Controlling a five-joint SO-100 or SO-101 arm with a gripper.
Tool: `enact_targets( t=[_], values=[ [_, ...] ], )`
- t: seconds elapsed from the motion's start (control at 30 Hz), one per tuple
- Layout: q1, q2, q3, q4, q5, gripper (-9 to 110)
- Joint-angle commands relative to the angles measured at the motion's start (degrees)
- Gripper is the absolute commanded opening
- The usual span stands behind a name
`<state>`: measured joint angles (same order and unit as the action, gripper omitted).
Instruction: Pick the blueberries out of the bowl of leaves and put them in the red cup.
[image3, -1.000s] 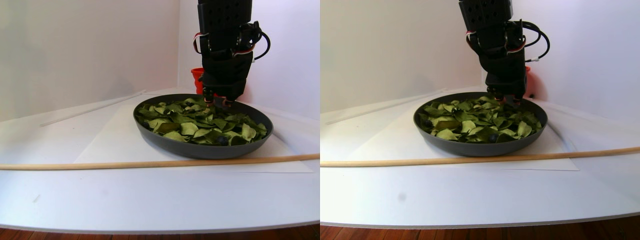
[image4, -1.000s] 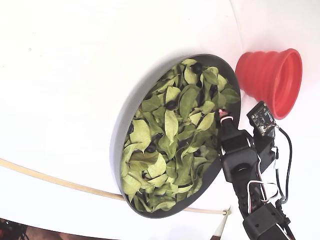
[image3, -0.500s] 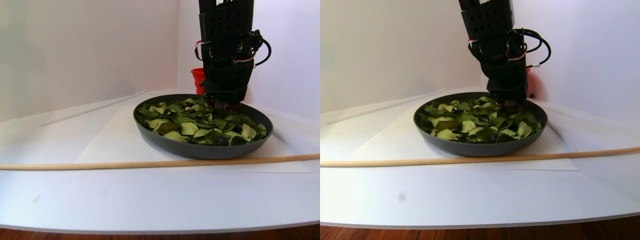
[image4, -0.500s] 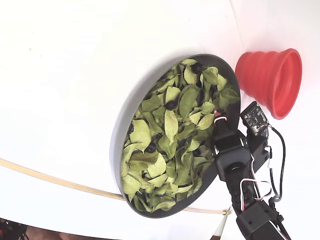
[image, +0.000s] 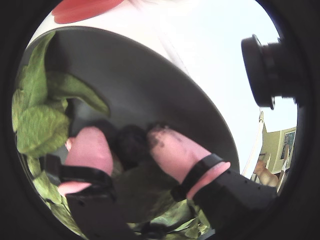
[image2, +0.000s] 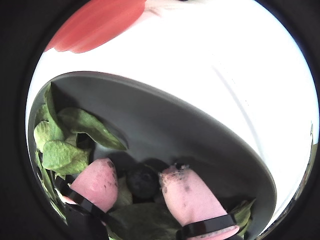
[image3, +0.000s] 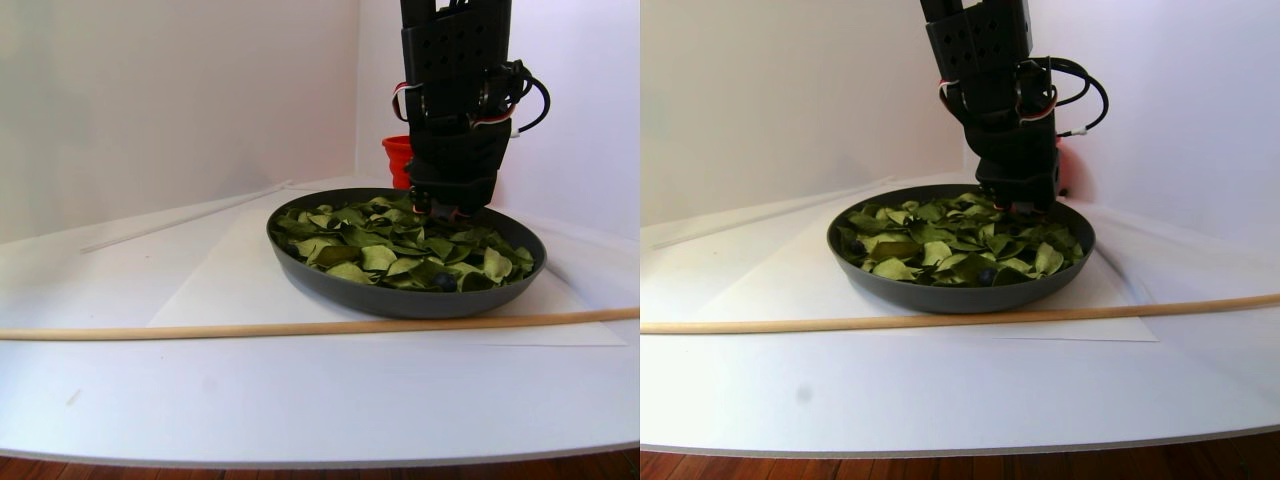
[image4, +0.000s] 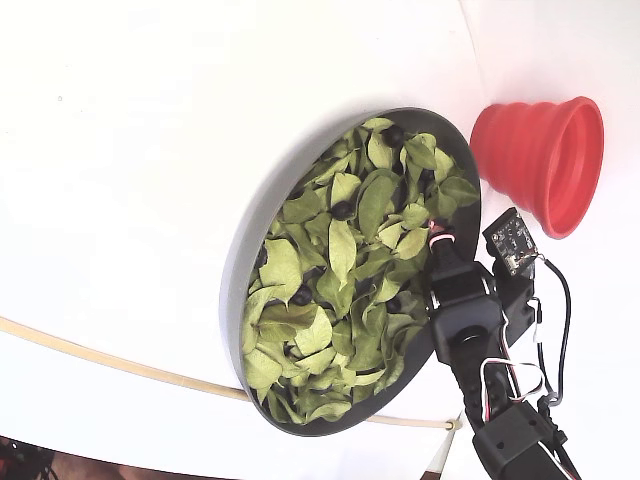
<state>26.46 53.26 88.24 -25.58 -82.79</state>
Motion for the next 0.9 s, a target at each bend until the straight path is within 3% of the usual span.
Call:
enact_targets(
  t=[0.0,0.87],
  values=[
    [0.97,0.26,-1.23,0.18,0.26,16],
    [1.05,2.9,-2.02,0.18,-1.67,10]
  ],
)
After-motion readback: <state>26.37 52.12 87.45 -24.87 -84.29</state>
